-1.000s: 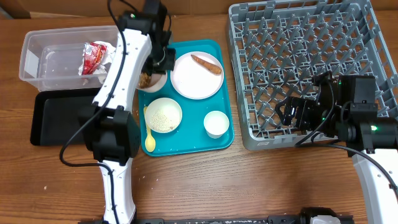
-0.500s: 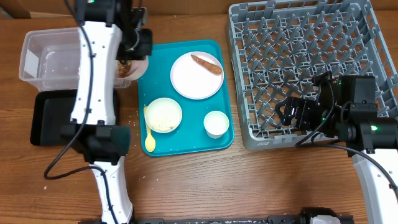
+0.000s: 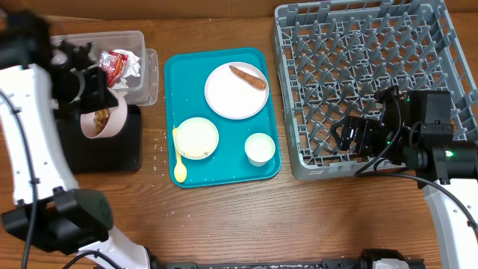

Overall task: Sort waste into correct bins and load items into the dishwasher
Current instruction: 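Tip the pink bowl over the black tray to dump the scraps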

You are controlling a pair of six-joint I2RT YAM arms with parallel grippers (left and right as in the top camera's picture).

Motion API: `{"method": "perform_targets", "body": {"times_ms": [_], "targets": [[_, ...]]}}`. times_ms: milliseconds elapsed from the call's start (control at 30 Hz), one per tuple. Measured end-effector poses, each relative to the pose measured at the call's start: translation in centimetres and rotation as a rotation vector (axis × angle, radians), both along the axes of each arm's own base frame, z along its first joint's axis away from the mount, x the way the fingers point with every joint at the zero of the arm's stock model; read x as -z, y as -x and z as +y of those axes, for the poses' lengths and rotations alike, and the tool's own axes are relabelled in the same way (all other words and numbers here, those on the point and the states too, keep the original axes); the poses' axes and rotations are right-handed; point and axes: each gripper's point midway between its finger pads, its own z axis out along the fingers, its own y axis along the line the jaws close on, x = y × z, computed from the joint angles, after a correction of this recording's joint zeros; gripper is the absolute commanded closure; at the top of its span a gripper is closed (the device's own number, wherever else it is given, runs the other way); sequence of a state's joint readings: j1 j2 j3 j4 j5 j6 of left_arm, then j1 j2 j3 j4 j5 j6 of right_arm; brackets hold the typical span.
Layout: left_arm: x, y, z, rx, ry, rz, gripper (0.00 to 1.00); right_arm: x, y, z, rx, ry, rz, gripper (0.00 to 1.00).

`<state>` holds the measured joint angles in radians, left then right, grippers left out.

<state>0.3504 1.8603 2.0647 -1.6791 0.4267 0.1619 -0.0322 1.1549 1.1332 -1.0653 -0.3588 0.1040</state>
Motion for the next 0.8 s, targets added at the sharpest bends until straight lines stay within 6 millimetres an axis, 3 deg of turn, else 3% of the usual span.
{"method": "perform_targets", "body": {"times_ms": [233,400,700,800], "targets": [[3.4,0.1,4.6,-0.086,0.333,-0.178,0.96,0.0,0.0,0.0,-0.001,0.0,-0.002,0.0],[5.8,0.7,6.9,-0.177,0.512,-0.329,0.96,0.0,-0.1,0.0,0.0,0.0,-0.002,0.0],[5.2,2.3,12.7,-0.384,0.705,-0.583,0.96,0.0,-0.1,0.0,0.0,0.0,-0.002,0.0],[5.6,2.2,13.8,-0.434,0.778,-0.612,0.96,0.0,0.0,0.0,0.0,0.0,-0.002,0.0]]}}
